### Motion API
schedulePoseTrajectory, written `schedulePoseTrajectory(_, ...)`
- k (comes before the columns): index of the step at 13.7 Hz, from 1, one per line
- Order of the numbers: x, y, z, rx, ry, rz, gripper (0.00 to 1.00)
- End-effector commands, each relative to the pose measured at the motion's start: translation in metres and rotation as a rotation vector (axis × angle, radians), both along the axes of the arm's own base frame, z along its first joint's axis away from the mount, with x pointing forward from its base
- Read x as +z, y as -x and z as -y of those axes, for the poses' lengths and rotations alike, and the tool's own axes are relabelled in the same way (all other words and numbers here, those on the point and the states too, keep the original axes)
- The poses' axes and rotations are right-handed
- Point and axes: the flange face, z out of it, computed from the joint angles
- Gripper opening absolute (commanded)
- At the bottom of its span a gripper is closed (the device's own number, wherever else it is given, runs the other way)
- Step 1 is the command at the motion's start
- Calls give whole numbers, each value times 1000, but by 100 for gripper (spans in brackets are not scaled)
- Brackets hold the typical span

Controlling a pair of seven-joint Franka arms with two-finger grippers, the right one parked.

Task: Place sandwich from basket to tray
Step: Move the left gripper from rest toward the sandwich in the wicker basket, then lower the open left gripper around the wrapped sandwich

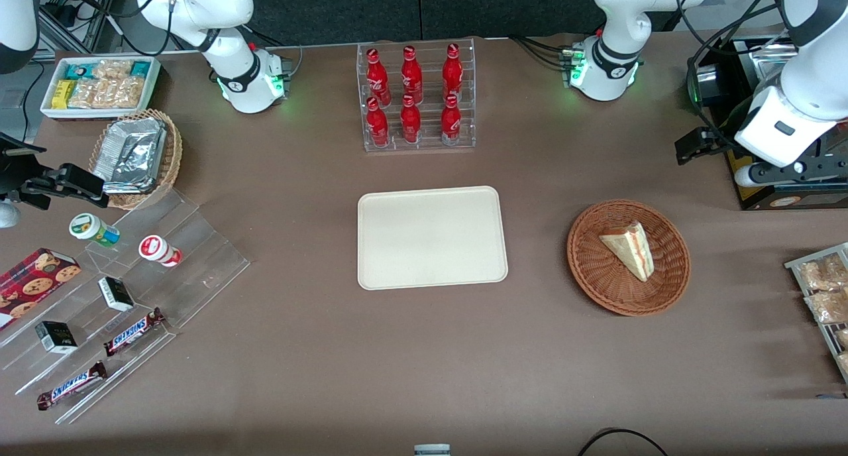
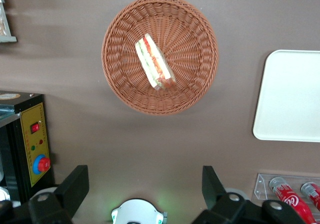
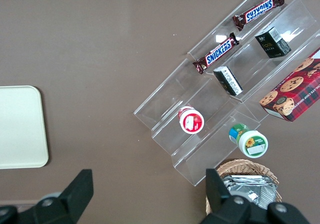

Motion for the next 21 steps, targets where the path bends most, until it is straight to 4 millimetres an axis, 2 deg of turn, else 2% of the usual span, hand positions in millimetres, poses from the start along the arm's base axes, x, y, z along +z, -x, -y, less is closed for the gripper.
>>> schedulePoseTrajectory(1, 11, 6, -1, -1, 19, -2, 100)
schedulePoseTrajectory(4, 8, 3, 0, -2, 23, -3, 100)
schedulePoseTrajectory(7, -10, 4, 0, -2, 36, -36, 100)
schedulePoseTrajectory(9, -31, 6, -16, 36, 57, -83, 100)
schedulePoseTrajectory(11, -58, 3, -18, 40, 43, -114, 100)
schedulePoseTrajectory(15, -117, -2, -23, 61, -1, -65, 100)
schedulePoseTrajectory(19, -174, -4, -22, 177, -30, 33, 100)
schedulePoseTrajectory(21, -202, -13, -21, 256, -32, 52, 100)
